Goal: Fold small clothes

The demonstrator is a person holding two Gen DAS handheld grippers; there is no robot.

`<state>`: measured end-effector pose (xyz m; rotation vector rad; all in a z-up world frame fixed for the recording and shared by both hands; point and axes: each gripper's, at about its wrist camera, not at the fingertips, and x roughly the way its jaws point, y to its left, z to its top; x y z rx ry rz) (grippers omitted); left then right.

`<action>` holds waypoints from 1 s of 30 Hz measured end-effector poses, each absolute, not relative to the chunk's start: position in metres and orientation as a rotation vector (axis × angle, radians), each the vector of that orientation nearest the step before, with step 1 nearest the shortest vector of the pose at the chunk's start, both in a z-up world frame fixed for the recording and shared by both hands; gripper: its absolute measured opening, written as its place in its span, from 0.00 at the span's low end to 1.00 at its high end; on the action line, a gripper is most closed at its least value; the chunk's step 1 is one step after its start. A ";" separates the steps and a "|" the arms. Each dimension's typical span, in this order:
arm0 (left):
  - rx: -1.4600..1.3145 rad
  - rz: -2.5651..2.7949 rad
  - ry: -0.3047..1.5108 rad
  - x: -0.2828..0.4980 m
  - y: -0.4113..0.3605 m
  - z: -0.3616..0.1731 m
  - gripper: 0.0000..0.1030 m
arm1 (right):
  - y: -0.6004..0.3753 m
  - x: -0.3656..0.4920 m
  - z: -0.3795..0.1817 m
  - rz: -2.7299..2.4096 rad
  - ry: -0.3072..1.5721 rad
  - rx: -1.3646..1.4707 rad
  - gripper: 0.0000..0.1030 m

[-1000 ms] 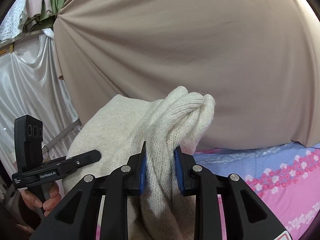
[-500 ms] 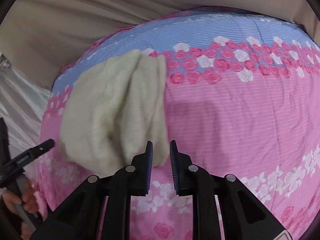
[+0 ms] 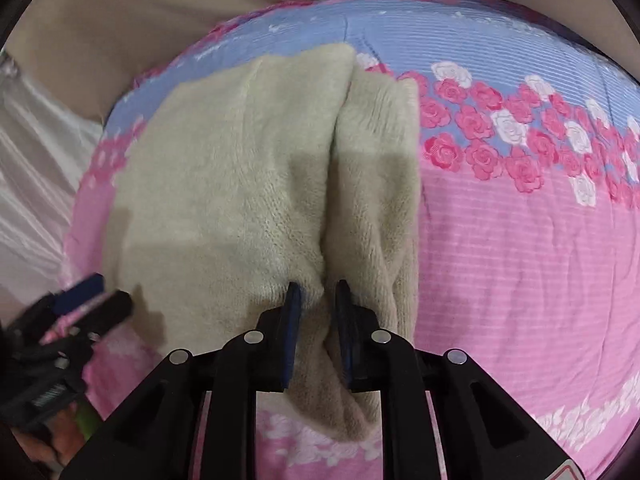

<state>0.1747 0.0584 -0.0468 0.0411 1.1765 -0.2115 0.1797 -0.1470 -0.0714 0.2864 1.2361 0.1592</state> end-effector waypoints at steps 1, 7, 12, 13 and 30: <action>0.056 -0.205 1.174 0.174 0.056 -0.046 0.63 | -0.146 0.174 -0.059 0.139 1.192 0.265 0.20; 0.074 -0.205 1.140 0.162 0.050 -0.033 0.73 | -0.147 0.136 -0.018 -0.007 1.037 0.224 0.58; 0.115 -0.186 1.067 0.140 0.046 -0.016 0.84 | -0.146 0.107 -0.011 -0.090 0.972 0.218 0.66; 0.120 -0.181 1.057 0.135 0.046 -0.013 0.85 | -0.145 0.101 -0.011 -0.103 0.966 0.219 0.68; 0.088 -0.155 0.996 0.063 0.079 -0.007 0.90 | -0.098 0.023 -0.013 -0.145 0.896 0.211 0.79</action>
